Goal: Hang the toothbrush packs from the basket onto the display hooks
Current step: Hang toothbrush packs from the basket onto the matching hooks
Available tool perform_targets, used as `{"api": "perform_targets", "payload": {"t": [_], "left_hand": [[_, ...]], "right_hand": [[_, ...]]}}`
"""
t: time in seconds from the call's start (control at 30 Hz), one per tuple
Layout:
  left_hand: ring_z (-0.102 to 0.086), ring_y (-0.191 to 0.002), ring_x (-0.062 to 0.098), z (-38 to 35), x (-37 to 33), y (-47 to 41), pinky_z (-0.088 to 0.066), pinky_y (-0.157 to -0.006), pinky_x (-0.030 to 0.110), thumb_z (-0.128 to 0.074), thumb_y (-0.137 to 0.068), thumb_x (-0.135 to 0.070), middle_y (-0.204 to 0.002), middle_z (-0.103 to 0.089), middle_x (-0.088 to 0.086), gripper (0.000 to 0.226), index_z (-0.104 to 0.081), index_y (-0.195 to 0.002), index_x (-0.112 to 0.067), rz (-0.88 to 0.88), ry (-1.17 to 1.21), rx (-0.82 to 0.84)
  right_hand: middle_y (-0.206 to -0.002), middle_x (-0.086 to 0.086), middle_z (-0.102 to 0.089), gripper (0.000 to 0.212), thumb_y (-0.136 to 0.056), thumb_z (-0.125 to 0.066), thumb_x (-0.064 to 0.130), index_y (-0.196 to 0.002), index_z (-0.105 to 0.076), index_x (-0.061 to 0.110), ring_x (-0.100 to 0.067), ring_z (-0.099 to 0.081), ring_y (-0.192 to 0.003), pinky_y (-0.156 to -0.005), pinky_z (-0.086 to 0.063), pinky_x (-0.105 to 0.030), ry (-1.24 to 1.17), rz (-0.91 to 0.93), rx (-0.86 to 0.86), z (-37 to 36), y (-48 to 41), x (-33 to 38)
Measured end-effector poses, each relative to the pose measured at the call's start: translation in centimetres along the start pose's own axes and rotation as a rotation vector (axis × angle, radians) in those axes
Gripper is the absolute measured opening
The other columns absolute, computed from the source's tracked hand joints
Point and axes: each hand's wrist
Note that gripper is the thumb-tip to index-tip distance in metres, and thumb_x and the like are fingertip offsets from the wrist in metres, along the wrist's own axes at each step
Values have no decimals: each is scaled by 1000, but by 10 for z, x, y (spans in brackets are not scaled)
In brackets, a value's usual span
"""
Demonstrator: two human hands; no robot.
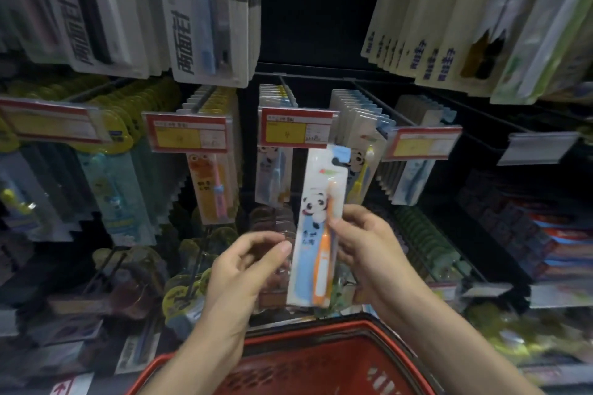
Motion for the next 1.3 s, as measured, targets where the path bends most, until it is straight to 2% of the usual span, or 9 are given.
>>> {"api": "perform_targets", "payload": {"t": [0.2,0.37,0.57,0.8,0.87,0.97,1.1,1.2,1.3], "left_hand": [[-69,-72,16,-1,-1,4,-55,-68,28,-77,-85,-31,-77,-72,6,17,-78,-94,-16,34,10,7],[-65,-68,17,-2,-1,4,-52,-68,33,-72,-91,-31,-74,-67,7,20,-77,-93,-11,66,45,11],[-65,-67,16,-2,-1,6,-51,-65,33,-68,-97,-29,-75,-65,5,23,-75,-93,-8,74,29,21],[-64,-67,14,-2,0,8,-53,-60,27,-66,-98,-27,-74,-65,4,23,-75,-95,-6,80,26,30],[-64,-68,15,-2,1,8,-53,-59,26,-66,-98,-27,-75,-65,5,23,-75,-95,-6,80,27,38],[-64,-69,15,-1,1,8,-54,-57,24,-66,-98,-26,-76,-65,6,23,-75,-95,-6,83,25,45],[-65,-70,15,1,1,9,-54,-60,26,-66,-99,-27,-78,-65,6,21,-75,-94,-8,79,9,61],[-66,-71,15,3,1,11,-52,-70,34,-66,-99,-27,-77,-66,6,22,-75,-96,-7,67,-28,68],[-68,-71,15,6,2,13,-53,-71,34,-66,-100,-26,-76,-67,4,20,-75,-97,-7,47,-62,65]], "right_hand": [[-107,-16,-76,13,-105,-59,20,-115,-66,16,-38,-69,-108,-101,-52,-56,102,141,-151,25,-14,15],[-100,-16,-77,13,-106,-59,20,-112,-69,20,-36,-69,-90,-76,-54,-42,101,202,-197,38,-19,26],[-102,-14,-78,14,-106,-58,20,-112,-70,19,-39,-73,-98,-92,-57,-58,69,173,-225,38,-23,25],[-109,-12,-78,18,-105,-59,20,-120,-67,14,-31,-74,-100,-92,-60,-54,-65,101,-268,38,-30,25],[-106,-10,-78,17,-106,-59,24,-118,-68,17,-27,-75,-93,-72,-64,-42,-3,114,-286,40,-34,25],[-92,-1,-73,18,-105,-59,29,-116,-66,17,-7,-63,-58,-43,-45,-17,103,122,-335,43,-36,21],[-100,-9,-71,17,-103,-64,25,-117,-65,16,-15,-58,-66,-46,-45,-18,128,54,-412,47,-39,6],[-108,-14,-70,21,-98,-66,7,-118,-62,15,-21,-63,-84,-68,-49,-28,136,-6,-449,49,-35,-2],[-102,-8,-65,29,-97,-65,1,-122,-58,15,-17,-58,-77,-65,-45,-27,198,-43,-420,49,-21,-3]]}}
Point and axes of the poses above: each hand's wrist, its own y-axis away from the middle knuckle, its own z-axis out of the back of the hand, x = y × z
